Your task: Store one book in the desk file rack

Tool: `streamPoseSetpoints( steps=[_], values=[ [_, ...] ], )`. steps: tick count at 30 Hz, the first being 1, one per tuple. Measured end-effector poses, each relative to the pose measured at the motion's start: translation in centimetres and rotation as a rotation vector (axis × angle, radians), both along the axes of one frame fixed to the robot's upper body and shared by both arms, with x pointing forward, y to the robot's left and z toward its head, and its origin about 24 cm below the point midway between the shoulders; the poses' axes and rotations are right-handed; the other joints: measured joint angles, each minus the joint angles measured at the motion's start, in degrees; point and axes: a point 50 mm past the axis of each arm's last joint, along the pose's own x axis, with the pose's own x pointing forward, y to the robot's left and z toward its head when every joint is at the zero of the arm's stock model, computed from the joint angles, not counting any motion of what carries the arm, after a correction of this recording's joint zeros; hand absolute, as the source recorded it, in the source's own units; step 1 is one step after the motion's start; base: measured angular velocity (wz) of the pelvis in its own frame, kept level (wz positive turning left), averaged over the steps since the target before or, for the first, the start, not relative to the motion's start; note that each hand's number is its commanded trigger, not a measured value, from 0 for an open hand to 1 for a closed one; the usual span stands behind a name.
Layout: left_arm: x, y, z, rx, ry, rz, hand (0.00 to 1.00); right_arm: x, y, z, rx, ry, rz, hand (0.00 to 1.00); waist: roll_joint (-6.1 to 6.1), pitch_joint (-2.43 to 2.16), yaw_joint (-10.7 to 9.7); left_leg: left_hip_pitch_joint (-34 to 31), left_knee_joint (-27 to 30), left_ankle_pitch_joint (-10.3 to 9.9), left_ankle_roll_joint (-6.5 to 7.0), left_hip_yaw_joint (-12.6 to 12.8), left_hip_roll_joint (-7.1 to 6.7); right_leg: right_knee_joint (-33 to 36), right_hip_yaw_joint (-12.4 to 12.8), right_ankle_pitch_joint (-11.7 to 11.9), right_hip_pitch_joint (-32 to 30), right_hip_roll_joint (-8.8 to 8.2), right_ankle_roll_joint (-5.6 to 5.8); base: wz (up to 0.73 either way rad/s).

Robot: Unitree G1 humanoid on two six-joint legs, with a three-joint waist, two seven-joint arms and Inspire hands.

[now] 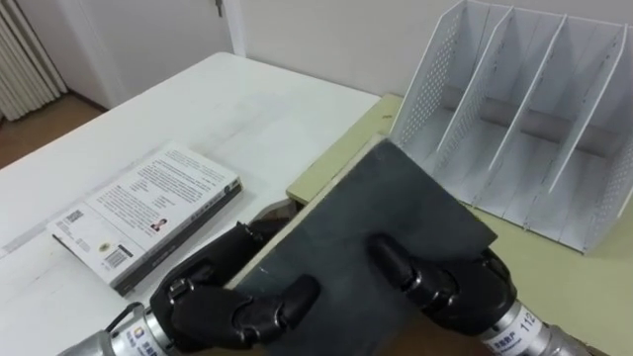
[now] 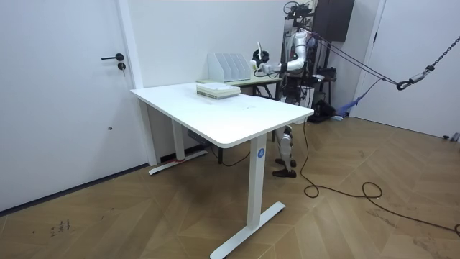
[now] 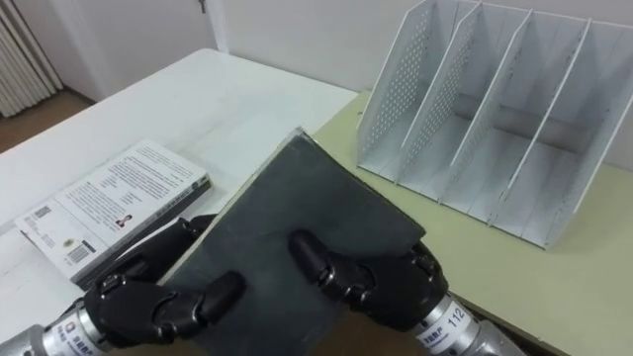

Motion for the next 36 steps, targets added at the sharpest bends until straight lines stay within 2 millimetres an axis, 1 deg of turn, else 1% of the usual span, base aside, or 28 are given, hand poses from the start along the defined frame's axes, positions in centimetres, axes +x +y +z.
streamPoseSetpoints(
  steps=[4, 6, 7, 8, 13, 16, 18, 19, 22, 24, 25, 26, 27, 28, 29, 30, 31, 33, 35, 36],
  values=[
    [0.0, 0.0, 0.0, -0.001, 0.0, -0.004, 1.0, 0.0, 0.1, 0.0, 0.001, 0.002, -0.003, 1.0, 0.01, 0.0, -0.05, -0.01, 0.01, 0.0, 0.0, 0.13, 0.03, -0.08, 0.0, 0.0, 0.01, 0.0, 0.0, 0.0],
    [0.0, -0.1, 0.0, -0.002, 0.001, -0.004, 0.51, 0.0, 0.1, 0.0, 0.0, 0.003, -0.005, 1.0, 0.01, 0.0, -0.1, -0.02, 0.0, 0.0, 0.0, 0.13, 0.03, -0.08, 0.01, 0.0, 0.01, 0.0, 0.0, 0.0],
    [0.0, 0.0, 0.0, -0.001, 0.001, -0.003, 0.22, 0.0, 0.1, 0.0, -0.001, 0.004, -0.007, 1.0, 0.01, 0.0, -0.14, -0.02, 0.0, 0.0, 0.0, 0.15, 0.03, -0.08, 0.01, 0.0, 0.01, 0.0, 0.0, 0.0],
    [0.0, 0.0, 0.0, -0.001, 0.001, -0.003, 0.0, 0.0, 0.1, 0.0, -0.002, 0.004, -0.007, 1.0, 0.01, 0.0, -0.11, -0.03, 0.0, 0.0, 0.0, 0.17, 0.03, -0.08, 0.01, 0.0, 0.01, 0.0, 0.0, 0.0],
    [0.0, 0.0, 0.0, 0.001, 0.004, 0.005, 0.0, 0.1, 0.0, 0.0, -0.006, 0.012, -0.023, 1.0, 0.04, -0.01, -0.1, 0.0, -0.02, 0.0, 0.0, 0.2, 0.03, -0.03, 0.0, 0.0, 0.05, 0.0, 0.0, 0.0],
    [-0.2, 0.2, -0.5, 0.004, 0.023, 0.019, 0.0, 0.4, -0.7, 0.1, -0.028, 0.017, -0.073, 1.0, 0.05, -0.01, 0.0, 0.61, -0.5, 0.02, -0.01, 0.52, 0.03, 0.07, 0.3, 0.0, 0.22, 0.02, 0.0, -0.04],
    [-0.7, 0.8, -1.9, 0.027, 0.094, 0.071, 0.0, 0.6, -1.0, 0.0, -0.04, 0.039, -0.119, 1.0, 0.1, 0.0, -0.32, 1.26, -0.77, 0.03, -0.01, 0.97, 0.09, -0.1, 0.68, 0.0, 0.67, 0.16, 0.0, -0.09],
    [-0.8, 0.9, -2.3, 0.031, 0.112, 0.084, 0.0, 0.6, -1.1, 0.0, -0.042, 0.046, -0.129, 1.0, 0.1, 0.01, -0.36, 1.36, -0.84, 0.02, -0.02, 1.04, 0.1, -0.14, 0.78, 0.0, 0.74, 0.2, 0.0, -0.06],
    [-1.1, 1.3, -4.0, 0.077, 0.192, 0.137, 0.0, 0.8, -1.3, -0.1, -0.088, 0.063, -0.17, 1.0, 0.06, 0.04, -1.52, 1.46, -1.18, 0.02, -0.02, 1.01, 0.08, -0.42, 0.58, 0.0, 0.89, 0.2, 0.0, 0.01],
    [-1.7, 1.4, -5.7, 0.165, 0.253, 0.164, 0.0, 0.9, -1.4, -0.4, -0.143, 0.082, -0.212, 1.0, -0.13, 0.09, -2.33, 1.6, -1.65, 0.04, -0.04, 1.06, 0.06, -0.52, 0.46, 0.0, 0.93, 0.18, 0.0, 0.0],
    [-1.9, 1.5, -6.2, 0.183, 0.274, 0.169, 0.0, 1.0, -1.4, -0.5, -0.151, 0.088, -0.224, 1.0, -0.17, 0.1, -2.44, 1.6, -1.68, 0.06, -0.06, 1.09, 0.06, -0.56, 0.44, 0.0, 0.94, 0.19, 0.0, 0.0],
    [-2.4, 1.6, -7.4, 0.232, 0.322, 0.18, 0.0, 1.1, -1.6, -0.5, -0.168, 0.098, -0.25, 1.0, -0.34, 0.08, -3.0, 1.62, -1.72, 0.12, -0.13, 1.11, 0.05, -0.7, 0.43, 0.0, 0.96, 0.2, 0.0, 0.0],
    [-2.8, 1.7, -8.5, 0.282, 0.365, 0.192, 0.0, 1.2, -1.7, -0.6, -0.195, 0.102, -0.283, 1.0, -0.59, 0.18, -3.3, 1.66, -1.73, 0.15, -0.15, 1.2, 0.05, -0.77, 0.43, 0.0, 0.97, 0.23, 0.0, 0.0],
    [-3.0, 1.7, -8.9, 0.3, 0.383, 0.2, 0.0, 1.2, -1.8, -0.6, -0.208, 0.105, -0.299, 1.0, -0.72, 0.21, -3.37, 1.66, -1.75, 0.16, -0.17, 1.25, 0.06, -0.86, 0.43, 0.0, 0.98, 0.25, 0.0, 0.0],
    [-3.4, 1.6, -9.7, 0.346, 0.407, 0.213, 0.0, 1.3, -2.0, -0.7, -0.238, 0.111, -0.336, 1.0, -1.08, 0.35, -3.72, 1.68, -1.75, 0.16, -0.17, 1.4, 0.06, -0.93, 0.54, 0.0, 0.97, 0.3, 0.0, 0.0],
    [-3.5, 1.6, -10.0, 0.368, 0.415, 0.218, 0.0, 1.4, -2.2, -0.7, -0.258, 0.112, -0.357, 1.0, -1.24, 0.45, -3.81, 1.68, -1.75, 0.16, -0.17, 1.44, 0.07, -0.96, 0.51, 0.0, 0.95, 0.3, 0.0, 0.0],
    [-3.8, 1.6, -10.7, 0.404, 0.436, 0.23, 0.0, 1.6, -2.3, -0.7, -0.307, 0.104, -0.401, 1.0, -1.56, 0.56, -4.37, 1.58, -1.76, 0.16, -0.17, 1.46, 0.07, -0.99, 0.36, 0.0, 0.91, 0.29, 0.0, 0.0],
    [-4.4, 1.6, -12.0, 0.417, 0.498, 0.257, 0.0, 1.8, -2.3, -0.6, -0.384, 0.087, -0.467, 1.0, -1.7, 0.51, -4.67, 1.67, -1.84, 0.16, -0.17, 1.7, 0.08, -1.03, 0.57, 0.01, 0.82, 0.31, 0.0, -0.05],
    [-5.5, 1.8, -13.9, 0.454, 0.586, 0.284, 0.0, 2.0, -2.3, -0.3, -0.465, 0.067, -0.546, 1.0, -1.81, 0.45, -4.93, 1.94, -1.86, 0.16, -0.17, 1.8, 0.06, -1.03, 0.85, 0.01, 0.94, 0.35, 0.01, -0.09],
    [-5.9, 1.9, -14.4, 0.474, 0.607, 0.286, 0.0, 2.0, -2.3, -0.3, -0.488, 0.062, -0.57, 1.0, -1.89, 0.4, -5.11, 1.94, -1.86, 0.16, -0.17, 1.87, 0.06, -1.0, 0.93, 0.01, 0.95, 0.35, 0.01, -0.03]
  ],
)
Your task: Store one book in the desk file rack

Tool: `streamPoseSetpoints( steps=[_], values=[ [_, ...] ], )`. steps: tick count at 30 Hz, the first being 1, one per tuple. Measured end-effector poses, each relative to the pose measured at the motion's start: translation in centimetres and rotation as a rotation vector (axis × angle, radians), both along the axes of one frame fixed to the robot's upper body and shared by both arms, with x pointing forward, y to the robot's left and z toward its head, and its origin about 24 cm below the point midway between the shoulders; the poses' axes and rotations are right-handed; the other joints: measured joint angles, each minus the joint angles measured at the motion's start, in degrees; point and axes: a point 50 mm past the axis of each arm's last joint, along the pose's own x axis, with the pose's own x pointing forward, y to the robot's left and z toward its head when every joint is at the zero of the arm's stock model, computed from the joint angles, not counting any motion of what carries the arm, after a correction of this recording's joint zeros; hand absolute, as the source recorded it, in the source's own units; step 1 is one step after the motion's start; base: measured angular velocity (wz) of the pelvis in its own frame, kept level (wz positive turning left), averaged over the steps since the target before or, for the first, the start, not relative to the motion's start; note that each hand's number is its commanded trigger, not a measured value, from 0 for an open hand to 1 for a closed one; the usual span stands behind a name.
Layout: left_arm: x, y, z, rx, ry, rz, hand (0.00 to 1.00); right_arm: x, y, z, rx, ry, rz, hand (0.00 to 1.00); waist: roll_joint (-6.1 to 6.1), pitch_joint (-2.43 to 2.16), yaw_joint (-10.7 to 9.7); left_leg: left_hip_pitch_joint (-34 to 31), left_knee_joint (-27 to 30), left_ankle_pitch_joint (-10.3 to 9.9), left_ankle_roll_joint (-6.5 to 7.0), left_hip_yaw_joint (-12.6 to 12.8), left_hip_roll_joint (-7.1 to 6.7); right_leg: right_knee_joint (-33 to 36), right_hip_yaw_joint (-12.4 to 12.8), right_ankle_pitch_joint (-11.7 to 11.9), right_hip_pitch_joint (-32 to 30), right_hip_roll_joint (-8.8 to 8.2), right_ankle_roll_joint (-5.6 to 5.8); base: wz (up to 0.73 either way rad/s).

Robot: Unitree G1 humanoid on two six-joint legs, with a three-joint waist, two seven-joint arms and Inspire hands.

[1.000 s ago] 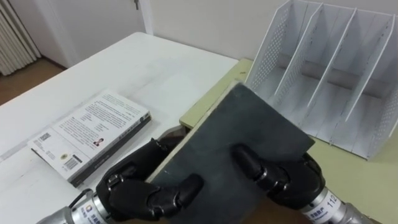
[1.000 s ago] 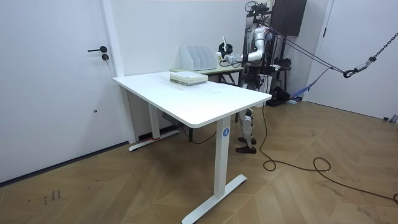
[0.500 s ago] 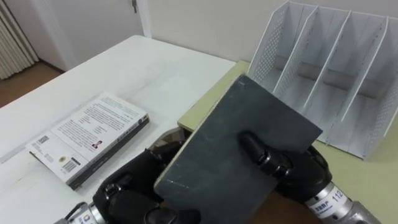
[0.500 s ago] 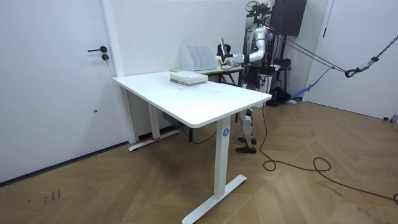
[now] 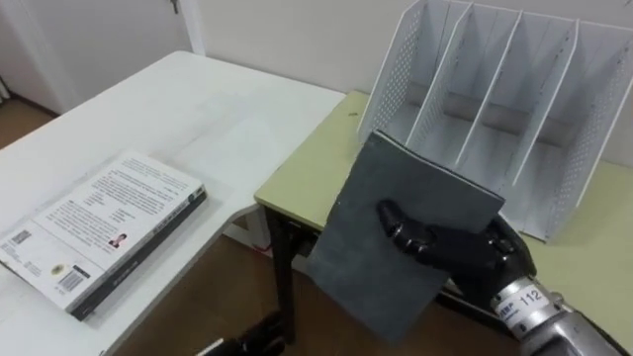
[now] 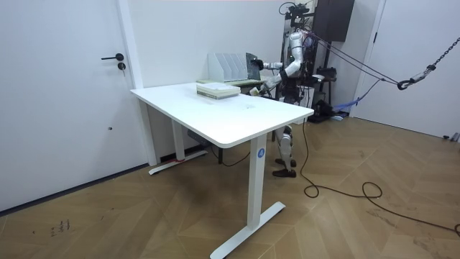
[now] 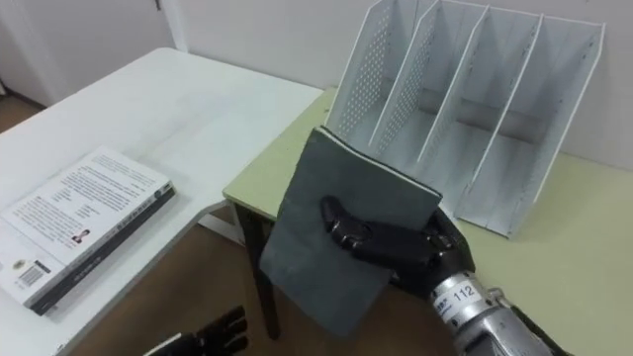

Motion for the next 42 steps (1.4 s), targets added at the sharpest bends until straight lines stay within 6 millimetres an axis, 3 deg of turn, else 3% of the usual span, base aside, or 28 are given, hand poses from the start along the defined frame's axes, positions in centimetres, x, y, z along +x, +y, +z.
streamPoseSetpoints(
  steps=[3, 6, 9, 10, 11, 18, 23, 32, 42],
  values=[
    [-1.8, -0.3, -2.2, 0.062, 0.116, -0.002, 0.0, 0.4, -0.3, 0.4, -0.149, -0.028, -0.118, 1.0, -0.09, -0.01, -0.24, 0.18, -0.04, 0.0, 0.0, 1.19, 0.07, 0.02, 0.58, 0.01, -0.13, 0.02, 0.0, -0.06],
    [-2.7, -0.6, -3.2, 0.089, 0.166, 0.005, 0.0, 0.6, -0.5, 0.6, -0.215, -0.041, -0.191, 1.0, -0.23, -0.11, -0.09, 0.25, -0.07, 0.0, 0.0, 1.22, 0.07, -0.02, 0.65, 0.0, -0.11, 0.02, 0.0, -0.02],
    [-3.6, -0.5, -4.0, 0.148, 0.206, -0.008, 0.0, 0.9, -0.7, 0.8, -0.303, -0.065, -0.284, 1.0, -0.37, -0.64, 0.27, -0.01, -0.07, 0.0, 0.0, 1.22, 0.13, -0.86, 0.65, 0.1, -0.47, 0.17, 0.01, 0.0],
    [-4.0, -0.4, -4.3, 0.174, 0.225, -0.008, 0.0, 1.0, -0.8, 0.9, -0.335, -0.078, -0.332, 1.0, -0.41, -1.17, 0.53, -0.27, -0.17, 0.0, 0.0, 1.33, 0.14, -0.76, 0.69, 0.1, -0.88, 0.21, 0.01, -0.06],
    [-4.4, -0.3, -4.7, 0.184, 0.249, 0.009, 0.0, 1.1, -0.9, 1.1, -0.363, -0.092, -0.378, 1.0, -0.46, -1.26, 0.62, 0.01, -0.41, 0.04, -0.04, 1.47, 0.15, -0.69, 0.76, 0.15, -0.83, 0.35, -0.03, -0.06],
    [-7.3, 0.8, -6.6, 0.251, 0.395, 0.1, 0.0, 1.5, -1.9, 2.9, -0.444, -0.186, -0.603, 1.0, -0.59, -1.24, 0.83, 0.86, -0.89, 0.08, -0.09, 1.33, 0.16, -0.87, 0.82, 0.2, -0.07, 0.57, -0.07, -0.01],
    [-8.8, 1.3, -7.2, 0.275, 0.442, 0.189, 0.0, 1.9, -2.8, 4.3, -0.42, -0.24, -0.721, 1.0, -1.51, -0.92, 1.34, 0.77, -1.17, 0.12, -0.17, 1.31, 0.07, -1.74, 0.74, 0.2, -0.13, 0.58, -0.11, 0.0],
    [-10.2, 1.7, -7.8, 0.25, 0.506, 0.301, 0.0, 2.1, -3.4, 7.4, -0.346, -0.354, -0.876, 1.0, -2.25, -1.36, 2.08, 0.89, -2.06, 0.14, -0.2, 1.14, -0.26, -1.83, 0.57, 0.33, -0.06, 0.87, -0.02, 0.0],
    [-10.9, 2.2, -8.0, 0.267, 0.537, 0.362, 0.0, 2.1, -3.8, 8.3, -0.317, -0.384, -0.94, 1.0, -3.11, -1.13, 2.17, 1.04, -2.29, 0.16, -0.23, 0.98, -0.37, -1.85, -0.05, 0.35, 0.03, 0.8, 0.01, 0.0]
  ],
)
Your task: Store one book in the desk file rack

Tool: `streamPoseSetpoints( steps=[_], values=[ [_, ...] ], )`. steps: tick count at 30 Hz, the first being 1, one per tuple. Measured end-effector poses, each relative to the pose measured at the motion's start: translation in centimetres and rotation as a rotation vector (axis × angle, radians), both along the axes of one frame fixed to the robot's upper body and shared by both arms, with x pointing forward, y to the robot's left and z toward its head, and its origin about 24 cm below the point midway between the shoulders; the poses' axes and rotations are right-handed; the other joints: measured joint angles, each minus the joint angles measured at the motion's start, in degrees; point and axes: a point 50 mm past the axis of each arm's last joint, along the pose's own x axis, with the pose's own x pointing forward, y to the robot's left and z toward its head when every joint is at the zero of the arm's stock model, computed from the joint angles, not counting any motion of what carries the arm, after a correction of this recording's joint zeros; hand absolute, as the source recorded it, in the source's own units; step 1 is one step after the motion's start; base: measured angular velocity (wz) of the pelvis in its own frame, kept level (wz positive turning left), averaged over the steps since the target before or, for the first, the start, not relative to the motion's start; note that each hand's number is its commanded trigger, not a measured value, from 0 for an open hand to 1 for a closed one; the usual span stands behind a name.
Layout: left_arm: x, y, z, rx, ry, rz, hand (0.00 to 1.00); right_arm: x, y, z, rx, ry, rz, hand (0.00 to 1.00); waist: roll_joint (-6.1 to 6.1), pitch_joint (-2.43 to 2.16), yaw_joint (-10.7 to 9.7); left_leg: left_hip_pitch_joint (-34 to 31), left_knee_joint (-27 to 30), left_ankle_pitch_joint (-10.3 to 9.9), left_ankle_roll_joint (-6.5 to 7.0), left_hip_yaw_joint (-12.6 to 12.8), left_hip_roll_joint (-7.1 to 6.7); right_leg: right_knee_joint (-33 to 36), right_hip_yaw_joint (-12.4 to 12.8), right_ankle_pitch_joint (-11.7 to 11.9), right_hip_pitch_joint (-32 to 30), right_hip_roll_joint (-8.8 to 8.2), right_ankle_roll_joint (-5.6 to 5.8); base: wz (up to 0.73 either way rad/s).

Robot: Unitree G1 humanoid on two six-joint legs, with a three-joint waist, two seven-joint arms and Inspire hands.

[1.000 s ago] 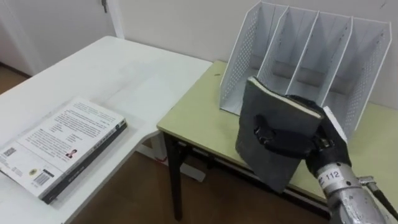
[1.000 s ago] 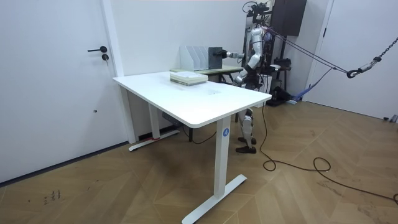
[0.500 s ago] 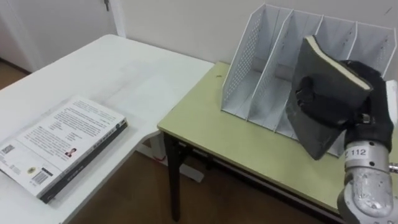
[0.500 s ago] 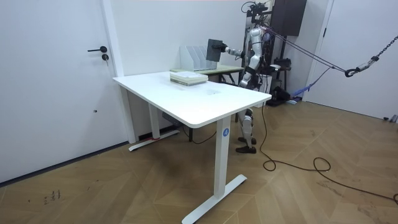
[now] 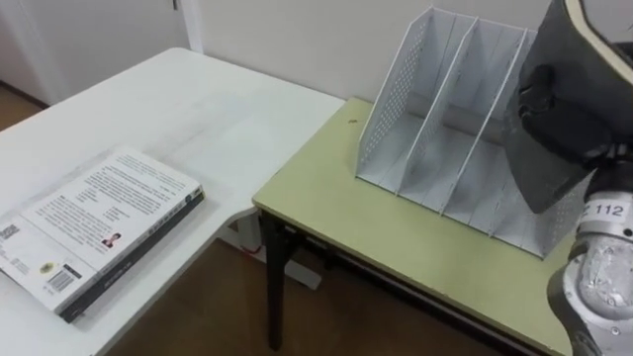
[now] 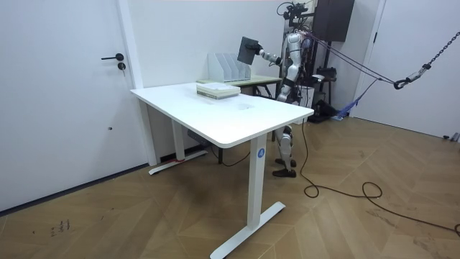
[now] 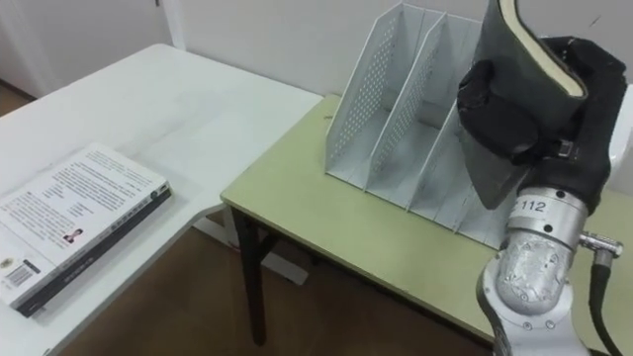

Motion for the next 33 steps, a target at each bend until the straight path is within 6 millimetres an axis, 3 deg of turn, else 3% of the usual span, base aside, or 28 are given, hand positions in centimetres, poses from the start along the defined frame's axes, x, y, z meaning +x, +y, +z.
streamPoseSetpoints(
  steps=[16, 20, 30, 33],
  values=[
    [-0.1, 0.1, -0.1, 0.011, 0.009, 0.026, 0.0, -0.1, -0.7, 0.2, 0.013, -0.015, -0.056, 1.0, -0.14, 0.07, 0.56, -0.26, 0.08, 0.0, 0.0, -0.44, -0.05, 0.04, -0.88, 0.01, -0.04, -0.1, 0.01, 0.01],
    [0.0, 0.3, 0.0, 0.014, 0.006, 0.026, 0.0, 1.0, -0.9, 0.1, 0.021, 0.003, -0.071, 1.0, -0.49, 0.47, 0.57, -0.38, 0.24, 0.01, 0.01, -0.66, -0.05, 0.05, -1.05, 0.05, -0.03, -0.12, -0.01, 0.01],
    [0.3, 0.3, 0.0, 0.01, 0.016, 0.035, 0.0, 2.5, -1.1, 0.5, 0.038, 0.005, -0.104, 1.0, -0.48, 0.43, 1.02, -1.39, 0.34, 0.05, 0.01, -1.39, -0.17, 0.0, -1.61, 0.06, -0.28, -0.19, 0.0, 0.02],
    [0.4, 0.3, 0.0, 0.01, 0.023, 0.034, 0.0, 3.5, -1.1, 1.4, 0.04, 0.005, -0.115, 1.0, -0.51, 0.43, 1.2, -1.25, 0.26, 0.05, 0.01, -1.46, -0.24, -0.05, -1.57, 0.06, -0.25, -0.16, 0.0, 0.0]
  ],
)
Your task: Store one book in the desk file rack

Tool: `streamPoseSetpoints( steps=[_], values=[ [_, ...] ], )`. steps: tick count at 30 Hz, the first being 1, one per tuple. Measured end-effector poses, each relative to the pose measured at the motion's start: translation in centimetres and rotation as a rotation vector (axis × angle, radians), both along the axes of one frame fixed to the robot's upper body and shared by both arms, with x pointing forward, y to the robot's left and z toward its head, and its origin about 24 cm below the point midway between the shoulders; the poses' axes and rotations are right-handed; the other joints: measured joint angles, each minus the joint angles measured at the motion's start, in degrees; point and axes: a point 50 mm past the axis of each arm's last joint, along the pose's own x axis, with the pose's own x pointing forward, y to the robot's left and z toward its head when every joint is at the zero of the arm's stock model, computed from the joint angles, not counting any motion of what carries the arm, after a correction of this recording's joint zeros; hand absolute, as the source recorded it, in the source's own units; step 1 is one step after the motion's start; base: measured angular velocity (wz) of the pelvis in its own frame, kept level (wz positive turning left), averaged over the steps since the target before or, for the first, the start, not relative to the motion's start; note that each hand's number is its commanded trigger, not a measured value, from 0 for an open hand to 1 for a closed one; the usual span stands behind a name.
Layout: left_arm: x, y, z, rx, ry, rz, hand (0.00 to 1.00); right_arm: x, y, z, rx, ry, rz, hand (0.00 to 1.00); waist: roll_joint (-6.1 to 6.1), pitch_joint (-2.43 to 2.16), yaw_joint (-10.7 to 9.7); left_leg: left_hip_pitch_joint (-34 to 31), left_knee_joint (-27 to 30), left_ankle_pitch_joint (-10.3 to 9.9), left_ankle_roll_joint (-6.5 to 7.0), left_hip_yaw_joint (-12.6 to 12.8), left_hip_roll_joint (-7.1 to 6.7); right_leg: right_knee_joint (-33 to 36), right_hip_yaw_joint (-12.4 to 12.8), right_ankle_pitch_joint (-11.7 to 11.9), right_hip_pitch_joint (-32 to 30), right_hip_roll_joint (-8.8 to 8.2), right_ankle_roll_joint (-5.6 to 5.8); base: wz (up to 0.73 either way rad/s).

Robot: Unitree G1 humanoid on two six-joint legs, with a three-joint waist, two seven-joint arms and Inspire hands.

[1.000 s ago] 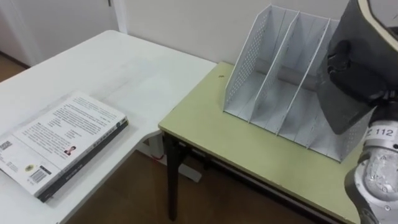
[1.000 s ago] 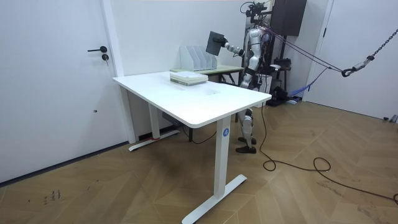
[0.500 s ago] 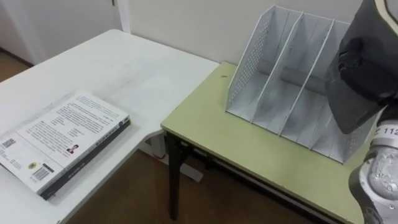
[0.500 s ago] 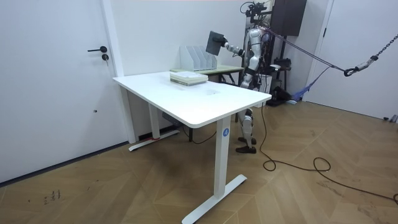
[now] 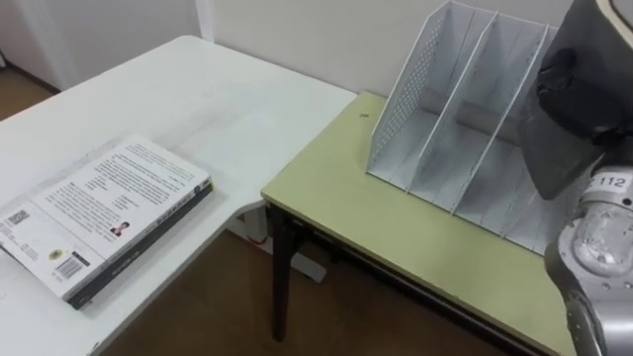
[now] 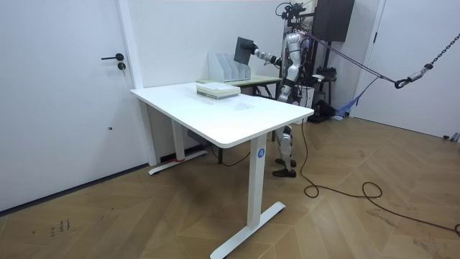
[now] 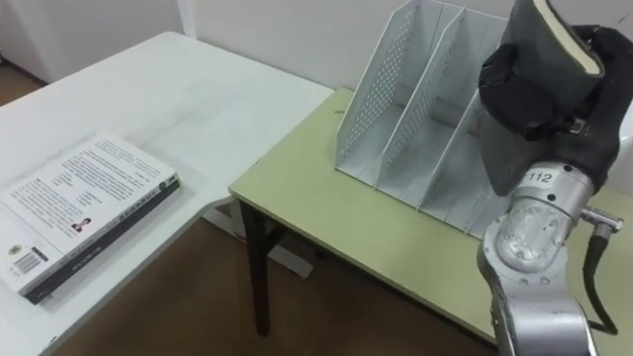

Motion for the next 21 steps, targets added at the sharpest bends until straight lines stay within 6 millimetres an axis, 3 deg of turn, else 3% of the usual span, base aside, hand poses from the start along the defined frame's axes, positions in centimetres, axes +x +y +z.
streamPoseSetpoints(
  steps=[8, 12, 17, 21],
  values=[
    [0.1, 0.1, 0.0, 0.003, -0.002, 0.0, 0.0, 1.6, -1.2, 2.0, -0.038, -0.022, -0.06, 1.0, -0.41, 0.01, 0.58, 0.2, -0.02, 0.02, -0.02, -2.13, -0.22, -0.11, -1.0, 0.0, 0.22, -0.05, 0.0, 0.06],
    [0.1, 0.1, 0.0, 0.002, 0.003, 0.0, 0.0, 1.7, -1.5, 1.7, -0.032, -0.007, -0.084, 1.0, -0.58, -0.08, 0.56, -0.07, -0.03, 0.22, -0.05, -2.86, -0.28, -0.07, -1.32, 0.0, 0.14, -0.07, 0.0, 0.03],
    [0.3, 0.2, 0.1, -0.005, 0.01, 0.002, 0.0, 3.2, -2.0, 1.0, 0.041, 0.091, -0.094, 1.0, -0.64, -0.14, 0.44, -0.65, 0.0, 0.64, -0.06, -2.86, -0.26, 0.05, -1.55, 0.04, -0.11, -0.17, -0.07, 0.0],
    [0.3, 0.2, 0.1, -0.008, 0.019, 0.005, 0.0, 4.1, -2.0, 1.0, 0.058, 0.133, -0.082, 1.0, -0.72, -0.45, 0.41, -1.27, 0.06, 0.9, -0.09, -2.92, -0.27, 0.12, -2.24, 0.19, -0.67, -0.22, -0.28, 0.01]
  ],
)
